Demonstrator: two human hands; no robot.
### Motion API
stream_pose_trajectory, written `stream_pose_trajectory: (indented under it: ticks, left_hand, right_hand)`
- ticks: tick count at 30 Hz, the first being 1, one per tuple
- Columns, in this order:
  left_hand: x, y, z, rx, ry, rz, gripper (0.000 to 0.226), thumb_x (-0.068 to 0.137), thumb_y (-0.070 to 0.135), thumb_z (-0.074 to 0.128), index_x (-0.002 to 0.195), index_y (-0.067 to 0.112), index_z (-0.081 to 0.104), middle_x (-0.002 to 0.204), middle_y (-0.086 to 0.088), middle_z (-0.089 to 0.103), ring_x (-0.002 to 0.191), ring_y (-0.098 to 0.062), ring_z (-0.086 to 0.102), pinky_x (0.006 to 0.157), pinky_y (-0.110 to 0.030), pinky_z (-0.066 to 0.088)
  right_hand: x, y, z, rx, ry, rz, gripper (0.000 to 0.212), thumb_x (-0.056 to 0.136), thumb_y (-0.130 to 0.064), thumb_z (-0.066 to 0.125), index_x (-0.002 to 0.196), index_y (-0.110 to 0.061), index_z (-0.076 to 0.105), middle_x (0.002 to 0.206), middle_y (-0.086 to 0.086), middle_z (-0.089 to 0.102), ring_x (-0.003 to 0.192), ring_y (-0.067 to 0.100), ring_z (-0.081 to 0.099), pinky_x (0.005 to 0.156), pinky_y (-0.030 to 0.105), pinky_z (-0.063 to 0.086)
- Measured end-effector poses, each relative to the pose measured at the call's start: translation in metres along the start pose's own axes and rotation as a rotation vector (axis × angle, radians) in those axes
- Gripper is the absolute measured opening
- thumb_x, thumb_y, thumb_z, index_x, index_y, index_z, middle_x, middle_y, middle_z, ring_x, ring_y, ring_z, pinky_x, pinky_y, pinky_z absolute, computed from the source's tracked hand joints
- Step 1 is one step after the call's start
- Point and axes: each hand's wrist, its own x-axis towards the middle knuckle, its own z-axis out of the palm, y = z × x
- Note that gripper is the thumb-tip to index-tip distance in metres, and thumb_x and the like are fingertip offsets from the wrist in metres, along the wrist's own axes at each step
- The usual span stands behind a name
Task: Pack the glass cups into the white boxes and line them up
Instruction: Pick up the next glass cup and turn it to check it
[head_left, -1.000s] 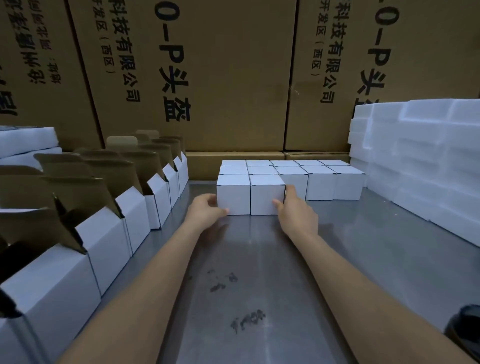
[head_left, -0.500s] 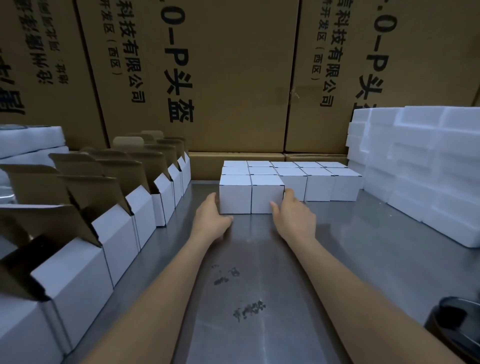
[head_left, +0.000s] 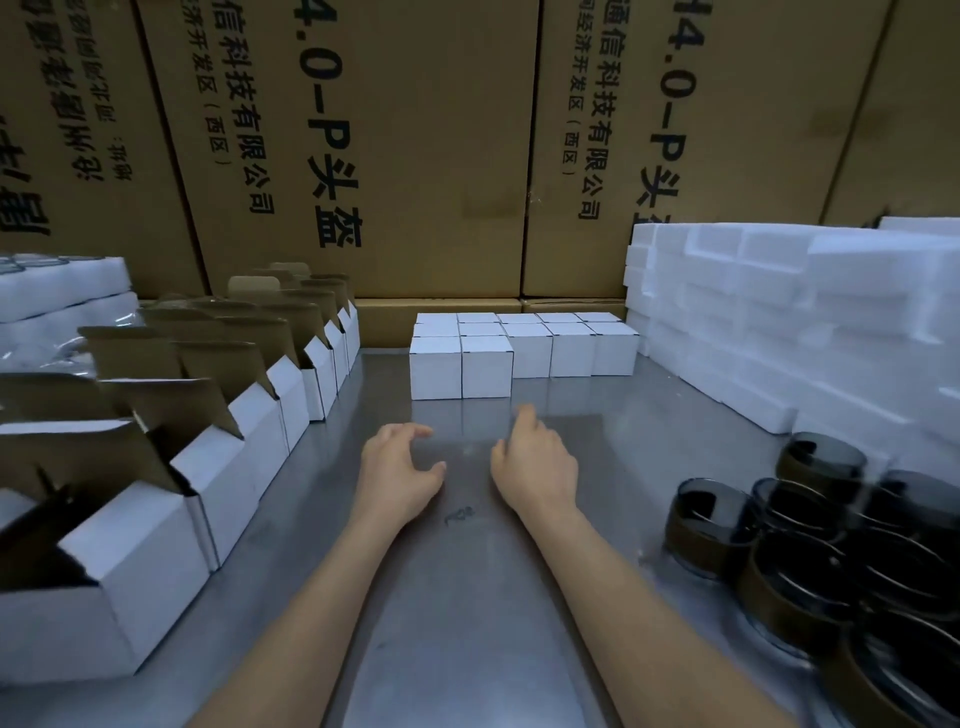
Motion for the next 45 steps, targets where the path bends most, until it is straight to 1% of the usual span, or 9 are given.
stream_pose_trajectory:
  ticks: [6, 11, 14, 16, 18, 24, 31, 40, 45]
  left_hand:
    - [-0.050, 0.014, -0.021, -0.046, 0.034, 0.038, 0.030, 0.079, 0.013, 0.072, 0.109, 0.013, 0.068, 0.115, -0.007, 0.059, 0.110, -0.020, 0.054, 0.080, -0.006, 0.026]
    - [-0.075, 0.019, -0.034, -0.045, 0.011, 0.035, 0.026, 0.081, 0.013, 0.071, 0.107, 0.014, 0.068, 0.115, -0.007, 0.060, 0.114, -0.023, 0.053, 0.094, -0.022, 0.033]
    - [-0.087, 0.020, -0.038, -0.039, -0.006, 0.040, 0.023, 0.081, 0.013, 0.071, 0.104, 0.015, 0.069, 0.114, -0.008, 0.060, 0.115, -0.025, 0.052, 0.097, -0.028, 0.035]
    - [-0.091, 0.020, -0.040, -0.046, -0.017, 0.046, 0.021, 0.082, 0.013, 0.070, 0.103, 0.015, 0.069, 0.113, -0.007, 0.061, 0.115, -0.025, 0.053, 0.097, -0.029, 0.036]
    - [-0.093, 0.021, -0.042, -0.047, -0.033, 0.043, 0.020, 0.083, 0.014, 0.069, 0.102, 0.016, 0.069, 0.114, -0.006, 0.060, 0.115, -0.025, 0.053, 0.097, -0.029, 0.037]
    - [-0.093, 0.022, -0.041, -0.032, -0.067, 0.046, 0.018, 0.084, 0.015, 0.067, 0.102, 0.017, 0.070, 0.113, -0.004, 0.060, 0.113, -0.021, 0.053, 0.089, -0.021, 0.034]
    - [-0.093, 0.025, -0.041, -0.051, -0.071, 0.065, 0.020, 0.082, 0.017, 0.070, 0.102, 0.018, 0.069, 0.112, -0.002, 0.060, 0.112, -0.020, 0.054, 0.092, -0.023, 0.038]
    - [-0.095, 0.030, -0.042, -0.114, -0.154, 0.186, 0.037, 0.077, 0.004, 0.069, 0.112, 0.010, 0.064, 0.108, -0.002, 0.061, 0.105, -0.018, 0.057, 0.084, -0.018, 0.037]
    - [-0.095, 0.030, -0.042, -0.163, -0.190, 0.176, 0.037, 0.072, 0.008, 0.068, 0.107, 0.016, 0.063, 0.106, 0.001, 0.061, 0.101, -0.015, 0.058, 0.083, -0.020, 0.042]
  right_hand:
    - [-0.054, -0.003, -0.027, -0.006, -0.022, -0.004, 0.032, 0.093, -0.020, 0.044, 0.123, -0.010, 0.042, 0.120, 0.008, 0.055, 0.115, 0.027, 0.047, 0.079, 0.037, 0.043]
    - [-0.088, -0.001, -0.043, -0.045, -0.016, -0.022, 0.033, 0.091, -0.020, 0.044, 0.123, -0.011, 0.045, 0.123, 0.007, 0.053, 0.118, 0.026, 0.042, 0.082, 0.036, 0.041]
    - [-0.101, 0.004, -0.049, -0.122, 0.081, -0.019, 0.036, 0.087, -0.021, 0.047, 0.122, -0.011, 0.047, 0.136, 0.009, 0.042, 0.129, 0.027, 0.031, 0.100, 0.039, 0.029]
    - [-0.103, 0.007, -0.056, -0.155, 0.121, 0.043, 0.039, 0.086, -0.020, 0.049, 0.123, -0.008, 0.047, 0.150, 0.016, 0.026, 0.140, 0.033, 0.016, 0.114, 0.047, 0.010]
    - [-0.100, 0.012, -0.064, -0.202, 0.131, 0.130, 0.041, 0.085, -0.023, 0.051, 0.124, -0.008, 0.046, 0.155, 0.020, 0.014, 0.143, 0.040, 0.006, 0.115, 0.052, -0.003]
    - [-0.095, 0.024, -0.073, -0.305, 0.022, 0.291, 0.043, 0.084, -0.032, 0.053, 0.123, -0.015, 0.048, 0.154, 0.020, 0.015, 0.135, 0.046, 0.017, 0.114, 0.055, -0.005]
    - [-0.103, 0.002, -0.062, -0.266, 0.086, 0.025, 0.035, 0.087, -0.025, 0.050, 0.120, -0.013, 0.050, 0.141, 0.013, 0.035, 0.120, 0.033, 0.035, 0.110, 0.044, 0.010]
    - [-0.116, -0.034, -0.045, -0.163, 0.002, -0.326, 0.047, 0.085, -0.013, 0.045, 0.132, -0.016, 0.042, 0.150, 0.009, 0.031, 0.123, 0.029, 0.039, 0.104, 0.040, 0.017]
    - [-0.113, -0.030, -0.051, 0.107, 0.112, -0.373, 0.050, 0.082, -0.011, 0.047, 0.131, -0.022, 0.049, 0.135, -0.006, 0.049, 0.120, 0.018, 0.045, 0.099, 0.029, 0.019]
